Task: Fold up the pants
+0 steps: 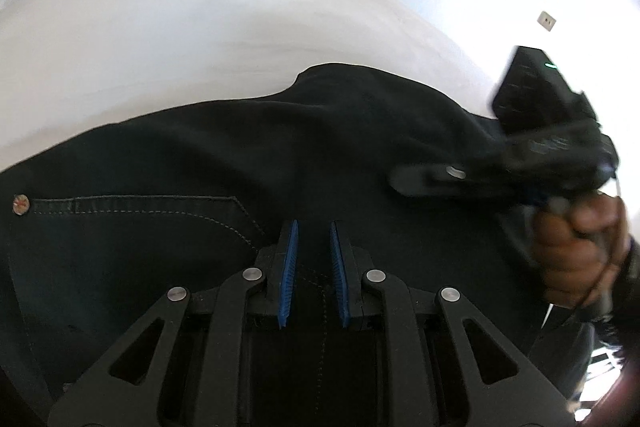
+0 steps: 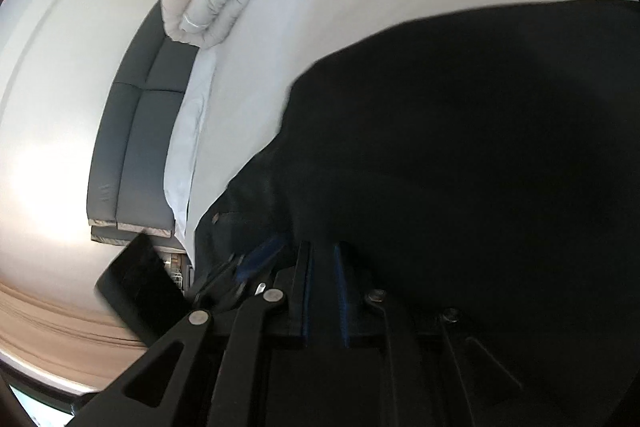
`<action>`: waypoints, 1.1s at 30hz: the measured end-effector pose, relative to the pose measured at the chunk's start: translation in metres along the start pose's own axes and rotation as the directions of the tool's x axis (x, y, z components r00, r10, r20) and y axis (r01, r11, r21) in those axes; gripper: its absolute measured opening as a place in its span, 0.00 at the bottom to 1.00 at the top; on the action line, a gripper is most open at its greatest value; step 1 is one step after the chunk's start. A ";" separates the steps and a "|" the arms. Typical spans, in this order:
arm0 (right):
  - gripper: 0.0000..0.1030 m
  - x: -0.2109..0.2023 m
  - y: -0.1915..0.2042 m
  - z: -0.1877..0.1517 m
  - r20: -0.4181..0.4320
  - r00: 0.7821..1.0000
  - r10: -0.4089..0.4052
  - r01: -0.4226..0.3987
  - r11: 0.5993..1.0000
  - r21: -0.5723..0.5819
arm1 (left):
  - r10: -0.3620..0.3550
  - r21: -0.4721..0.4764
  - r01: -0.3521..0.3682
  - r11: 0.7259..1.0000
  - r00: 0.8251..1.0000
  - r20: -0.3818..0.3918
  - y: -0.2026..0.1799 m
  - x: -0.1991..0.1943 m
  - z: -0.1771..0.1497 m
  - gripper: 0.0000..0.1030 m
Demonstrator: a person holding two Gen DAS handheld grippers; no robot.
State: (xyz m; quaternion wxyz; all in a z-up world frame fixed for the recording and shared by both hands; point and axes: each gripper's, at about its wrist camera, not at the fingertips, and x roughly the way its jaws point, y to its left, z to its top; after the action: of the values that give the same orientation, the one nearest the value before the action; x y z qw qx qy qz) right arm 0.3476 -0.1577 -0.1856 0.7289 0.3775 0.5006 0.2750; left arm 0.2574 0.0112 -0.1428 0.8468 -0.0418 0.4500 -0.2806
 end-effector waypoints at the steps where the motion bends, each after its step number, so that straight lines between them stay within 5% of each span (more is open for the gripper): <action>1: 0.00 0.002 -0.002 0.008 0.011 1.000 0.014 -0.014 1.000 0.012 | -0.006 -0.002 0.006 1.000 1.000 0.003 0.001 0.001 0.000 0.16; 5: 0.00 -0.009 -0.017 0.038 0.169 0.986 0.012 -0.028 0.995 0.092 | -0.030 -0.018 0.030 0.999 0.999 0.022 0.008 -0.002 -0.004 0.16; 10: 0.03 -0.062 -0.037 0.044 0.402 0.912 -0.082 -0.014 0.973 0.231 | -0.048 -0.030 0.049 0.998 0.998 0.040 0.010 -0.002 -0.009 0.16; 12: 0.05 -0.063 -0.016 0.031 0.375 0.926 -0.032 -0.025 0.989 0.146 | -0.046 -0.028 0.047 0.998 0.998 0.044 0.011 0.000 -0.008 0.16; 16: 0.12 -0.015 0.016 -0.012 0.170 0.984 0.050 -0.057 0.998 0.039 | -0.043 -0.027 0.044 0.999 0.998 0.047 0.014 0.000 -0.012 0.16; 17: 0.12 -0.006 0.012 -0.020 0.143 0.989 0.031 -0.039 0.998 0.049 | -0.038 -0.024 0.039 0.999 0.998 0.047 0.013 0.000 -0.012 0.16; 18: 0.00 0.001 0.005 -0.026 0.130 0.992 0.009 -0.017 0.998 0.061 | -0.032 -0.020 0.033 0.999 0.998 0.046 0.013 0.000 -0.013 0.16; 20: 0.00 -0.011 -0.012 -0.027 0.156 0.987 0.049 -0.066 0.992 0.107 | -0.024 -0.015 0.025 1.000 0.999 0.046 0.011 0.000 -0.013 0.16; 22: 0.00 -0.042 -0.030 -0.025 0.224 0.975 0.000 -0.038 0.985 0.166 | -0.023 -0.014 0.023 1.000 0.999 0.046 0.007 0.000 -0.012 0.16; 26: 0.00 -0.130 -0.097 -0.035 0.423 0.906 -0.019 -0.120 0.946 0.301 | -0.017 -0.010 0.017 1.000 0.999 0.047 0.003 0.000 -0.011 0.16; 30: 0.00 -0.223 -0.140 -0.048 0.564 0.812 -0.152 -0.044 0.947 0.318 | -0.018 -0.011 0.018 1.000 0.999 0.047 0.002 0.000 -0.010 0.16; 33: 0.00 -0.273 -0.162 -0.050 0.607 0.764 -0.218 -0.003 0.940 0.341 | -0.016 -0.009 0.016 1.000 0.999 0.047 0.002 0.000 -0.010 0.16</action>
State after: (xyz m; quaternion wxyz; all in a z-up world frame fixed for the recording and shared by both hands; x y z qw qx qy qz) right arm 0.2098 -0.4481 -0.1874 0.7982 0.5318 0.2829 0.0025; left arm 0.2506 0.0148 -0.1492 0.8547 -0.0558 0.4309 -0.2841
